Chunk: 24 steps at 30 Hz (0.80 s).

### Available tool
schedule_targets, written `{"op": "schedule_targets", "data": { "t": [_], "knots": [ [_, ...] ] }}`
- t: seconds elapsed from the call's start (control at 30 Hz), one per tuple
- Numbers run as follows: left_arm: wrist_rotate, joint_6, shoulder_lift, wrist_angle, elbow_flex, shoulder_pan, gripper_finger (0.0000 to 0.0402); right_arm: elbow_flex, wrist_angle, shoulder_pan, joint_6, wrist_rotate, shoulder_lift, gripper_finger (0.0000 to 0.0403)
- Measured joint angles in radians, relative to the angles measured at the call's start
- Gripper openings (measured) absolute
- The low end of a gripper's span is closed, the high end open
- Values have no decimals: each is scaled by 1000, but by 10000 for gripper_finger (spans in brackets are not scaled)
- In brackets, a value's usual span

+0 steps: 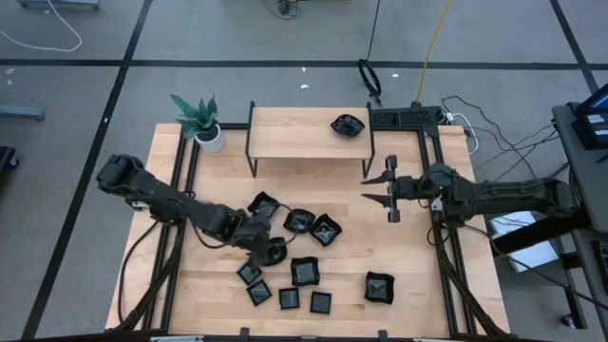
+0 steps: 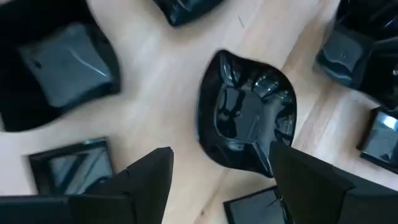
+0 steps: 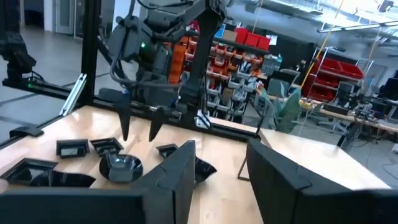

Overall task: Pick & Place Mini shaped plates
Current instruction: Stack the black leaf-shaped plate on top of the other black leaf-shaped plates on the shelf

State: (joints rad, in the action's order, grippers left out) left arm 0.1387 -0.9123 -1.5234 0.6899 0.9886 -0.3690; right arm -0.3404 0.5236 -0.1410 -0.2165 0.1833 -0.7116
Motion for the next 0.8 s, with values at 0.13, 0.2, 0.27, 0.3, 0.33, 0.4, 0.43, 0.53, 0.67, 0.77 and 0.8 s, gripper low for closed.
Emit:
{"op": "schedule_targets", "data": {
  "t": [0.13,0.2,0.27,0.3,0.33,0.4,0.43,0.53,0.67,0.77,0.8],
  "knots": [
    [-62,-14,-79,-1,0,17,269,26,35,0,19,0,1,132],
    [-93,-14,-117,-5,0,25,269,27,29,0,30,1,0,132],
    [-121,-15,-153,-13,0,33,269,27,19,0,45,1,0,132],
    [-130,-15,-167,-12,0,37,269,27,18,0,47,2,0,132],
    [-137,-14,-179,-13,0,40,269,27,18,0,48,3,0,132],
    [-138,-14,-196,-20,0,47,269,27,23,0,48,3,0,132],
    [-138,-14,-201,-21,0,50,269,27,26,0,48,3,0,132],
    [-139,-15,-206,-40,0,51,268,27,26,0,48,3,0,132],
    [-149,-14,-202,-54,0,50,255,27,21,0,48,3,0,132],
    [-157,-15,-199,-56,0,50,220,27,18,0,48,4,0,132],
    [-161,-16,-199,-56,0,50,205,27,18,0,48,4,0,132]
  ]
}}
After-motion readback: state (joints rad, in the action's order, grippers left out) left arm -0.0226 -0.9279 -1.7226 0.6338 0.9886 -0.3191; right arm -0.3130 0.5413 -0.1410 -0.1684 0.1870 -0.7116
